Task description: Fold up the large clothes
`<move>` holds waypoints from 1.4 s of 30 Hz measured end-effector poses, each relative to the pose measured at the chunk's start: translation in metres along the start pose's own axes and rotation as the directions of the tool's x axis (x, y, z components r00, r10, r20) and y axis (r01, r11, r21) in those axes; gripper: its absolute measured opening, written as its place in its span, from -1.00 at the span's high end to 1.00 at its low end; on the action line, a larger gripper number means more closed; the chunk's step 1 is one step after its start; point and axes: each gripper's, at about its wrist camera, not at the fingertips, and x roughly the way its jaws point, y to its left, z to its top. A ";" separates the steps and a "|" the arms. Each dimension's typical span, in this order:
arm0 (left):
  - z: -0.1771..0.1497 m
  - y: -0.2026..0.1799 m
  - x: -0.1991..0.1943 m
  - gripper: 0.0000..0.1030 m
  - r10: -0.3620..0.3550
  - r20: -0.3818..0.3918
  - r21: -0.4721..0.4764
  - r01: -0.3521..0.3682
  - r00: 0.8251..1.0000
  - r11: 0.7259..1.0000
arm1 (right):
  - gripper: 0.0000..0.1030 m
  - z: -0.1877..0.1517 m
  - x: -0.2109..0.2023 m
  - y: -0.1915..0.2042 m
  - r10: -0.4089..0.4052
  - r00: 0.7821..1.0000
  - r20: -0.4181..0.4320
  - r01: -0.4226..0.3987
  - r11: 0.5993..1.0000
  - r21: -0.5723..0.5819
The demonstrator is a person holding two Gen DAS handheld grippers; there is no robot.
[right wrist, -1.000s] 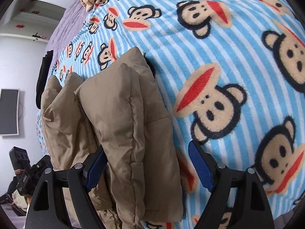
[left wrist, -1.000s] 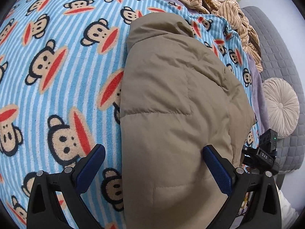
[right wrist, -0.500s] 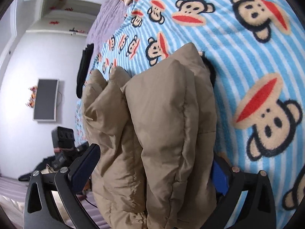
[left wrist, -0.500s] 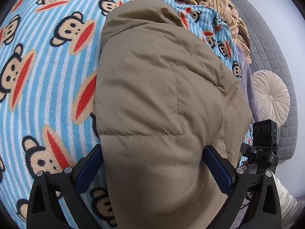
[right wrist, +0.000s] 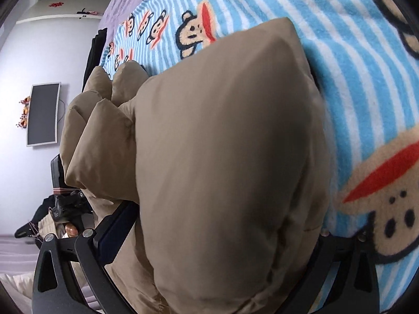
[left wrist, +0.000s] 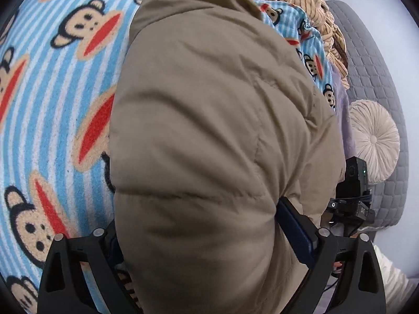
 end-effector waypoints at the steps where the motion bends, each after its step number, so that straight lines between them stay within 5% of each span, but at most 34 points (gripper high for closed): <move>1: 0.000 -0.006 -0.003 -0.69 0.021 0.011 0.014 -0.021 1.000 1.000 | -1.00 0.000 0.000 0.000 0.000 1.000 0.001 0.000 1.000 0.014; 4: -0.002 -0.021 -0.009 -0.55 0.077 0.037 0.051 -0.079 0.996 0.996 | -0.84 0.000 0.001 0.003 -0.009 1.000 0.001 0.009 0.999 0.031; 9: -0.008 -0.041 -0.018 -0.49 0.137 0.066 0.106 -0.143 0.988 0.984 | -0.11 -0.006 -0.010 0.013 0.004 1.000 0.018 -0.005 1.000 0.027; 12: -0.014 -0.050 -0.028 -0.46 0.148 0.083 0.128 -0.158 0.985 0.979 | 0.00 -0.012 -0.016 0.016 0.010 1.000 0.028 -0.010 0.999 0.030; 27: -0.018 -0.043 -0.106 -0.46 0.159 0.189 0.133 -0.185 0.969 0.974 | 0.03 -0.006 -0.026 0.070 0.086 0.994 0.064 -0.084 0.996 -0.021; 37: 0.018 0.055 -0.185 -0.46 0.157 0.211 0.150 -0.190 0.965 0.970 | 0.03 -0.003 0.022 0.156 0.081 0.990 0.112 -0.075 0.996 -0.055; 42: 0.044 0.116 -0.225 -0.46 0.206 0.252 0.126 -0.243 0.945 0.962 | 0.03 -0.003 0.073 0.215 0.087 0.988 0.130 -0.079 0.995 -0.065</move>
